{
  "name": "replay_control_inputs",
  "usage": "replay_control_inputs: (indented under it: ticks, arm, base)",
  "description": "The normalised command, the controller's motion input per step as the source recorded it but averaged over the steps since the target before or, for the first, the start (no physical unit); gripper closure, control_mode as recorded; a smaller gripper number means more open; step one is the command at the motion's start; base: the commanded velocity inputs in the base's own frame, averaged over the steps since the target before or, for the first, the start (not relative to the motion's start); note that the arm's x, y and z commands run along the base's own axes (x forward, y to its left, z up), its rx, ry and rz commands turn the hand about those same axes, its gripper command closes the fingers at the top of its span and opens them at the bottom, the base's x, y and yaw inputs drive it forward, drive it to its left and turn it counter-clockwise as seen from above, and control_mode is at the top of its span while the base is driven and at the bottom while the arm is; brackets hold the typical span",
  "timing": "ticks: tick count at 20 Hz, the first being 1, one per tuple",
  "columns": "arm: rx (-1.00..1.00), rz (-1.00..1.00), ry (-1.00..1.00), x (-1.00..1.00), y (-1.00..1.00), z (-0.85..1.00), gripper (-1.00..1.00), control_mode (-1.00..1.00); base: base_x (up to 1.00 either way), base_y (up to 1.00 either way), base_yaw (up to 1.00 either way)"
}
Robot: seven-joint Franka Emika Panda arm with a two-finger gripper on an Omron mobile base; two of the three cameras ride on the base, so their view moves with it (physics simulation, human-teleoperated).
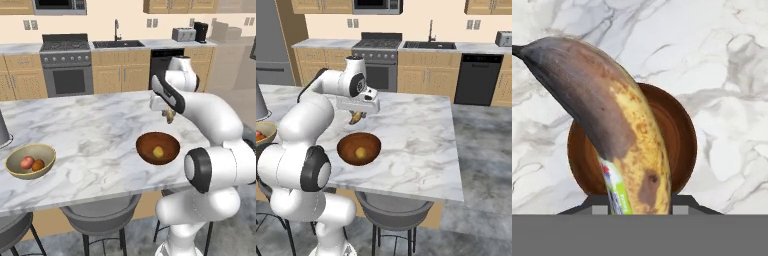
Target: Take the fruits from the plate on the dining counter and place two fruits in each bowl.
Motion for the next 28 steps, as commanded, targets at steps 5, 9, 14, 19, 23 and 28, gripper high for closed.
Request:
replay_control_inputs:
  ticks: [5,9,14,19,23,28]
  arm:
    - [0.00,0.01,0.00,0.03,-0.08,-0.97,1.00,-1.00]
    - [0.00,0.00,0.00,0.00,0.00,-0.80,1.00,-1.00]
    - [0.00,0.03,0.00,0.05,0.16,-0.37,1.00,-1.00]
    - [0.00,0.02,0.06,0.07,0.21,-0.40,1.00,-1.00]
    - [0.00,0.01,0.06,0.03,0.13,-0.31,1.00,-1.00]
    - [0.00,0.01,0.03,0.09,0.00,-0.09,1.00,-1.00]
  base:
    - [0.00,0.00,0.00]
    - [0.00,0.00,0.00]
    - [0.00,0.00,0.00]
    - [0.00,0.00,0.00]
    - [0.00,0.00,0.00]
    - [0.00,0.00,0.00]
